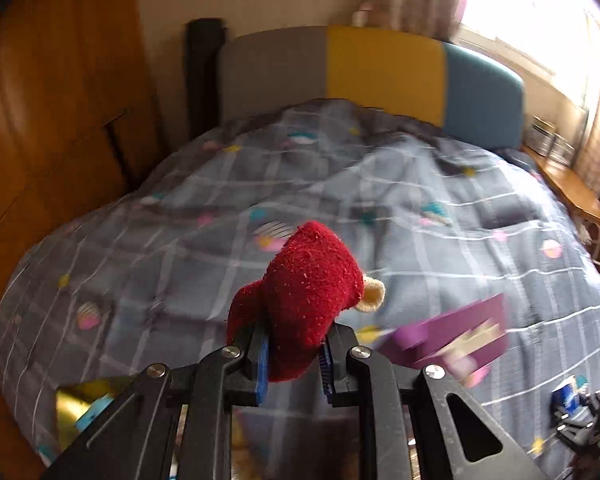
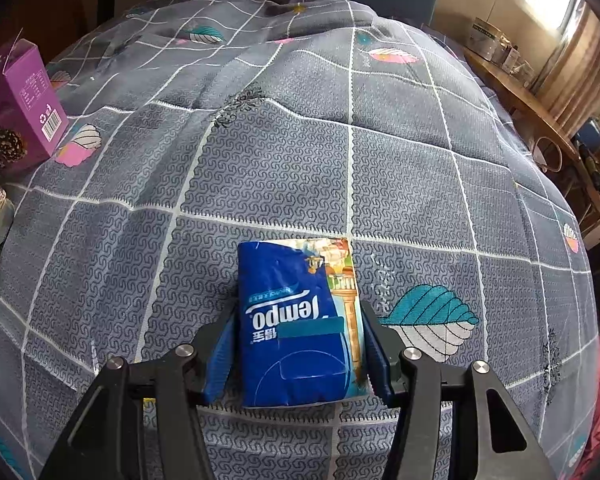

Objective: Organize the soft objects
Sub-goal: 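Carry the red sock into the gold tray and open the left gripper while the right holds the tissue pack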

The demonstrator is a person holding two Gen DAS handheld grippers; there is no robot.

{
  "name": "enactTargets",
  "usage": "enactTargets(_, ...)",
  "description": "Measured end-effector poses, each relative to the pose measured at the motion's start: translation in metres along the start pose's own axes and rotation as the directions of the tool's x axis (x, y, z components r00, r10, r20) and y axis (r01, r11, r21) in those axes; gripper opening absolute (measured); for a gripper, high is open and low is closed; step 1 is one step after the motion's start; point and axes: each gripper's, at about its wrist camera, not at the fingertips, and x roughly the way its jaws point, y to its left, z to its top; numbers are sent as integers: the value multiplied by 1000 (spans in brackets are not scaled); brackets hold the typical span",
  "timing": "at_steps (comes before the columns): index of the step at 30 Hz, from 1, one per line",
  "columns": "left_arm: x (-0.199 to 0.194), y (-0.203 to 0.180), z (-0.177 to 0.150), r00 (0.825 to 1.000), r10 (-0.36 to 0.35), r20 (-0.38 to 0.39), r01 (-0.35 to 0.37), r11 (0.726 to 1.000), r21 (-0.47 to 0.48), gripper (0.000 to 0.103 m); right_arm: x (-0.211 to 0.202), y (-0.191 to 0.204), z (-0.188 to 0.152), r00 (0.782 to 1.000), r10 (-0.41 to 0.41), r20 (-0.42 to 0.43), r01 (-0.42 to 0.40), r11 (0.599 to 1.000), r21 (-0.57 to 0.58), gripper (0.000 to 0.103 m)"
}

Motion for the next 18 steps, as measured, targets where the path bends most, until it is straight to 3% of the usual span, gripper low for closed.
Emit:
enactTargets(6,-23,56,-63,994,100,51,-97,994,-56,19,-3,3,-2,1000,-12,12,12,1000,-16,56)
enactTargets(10,-38,89,-111,992,112,50,-106,988,-114,19,-6,8,-5,999,-27,30,28,999,-31,56)
enactTargets(18,-76,110,-177,987,145,75,-135,983,-127,19,-9,9,-10,998,-25,57,27,999,-26,56)
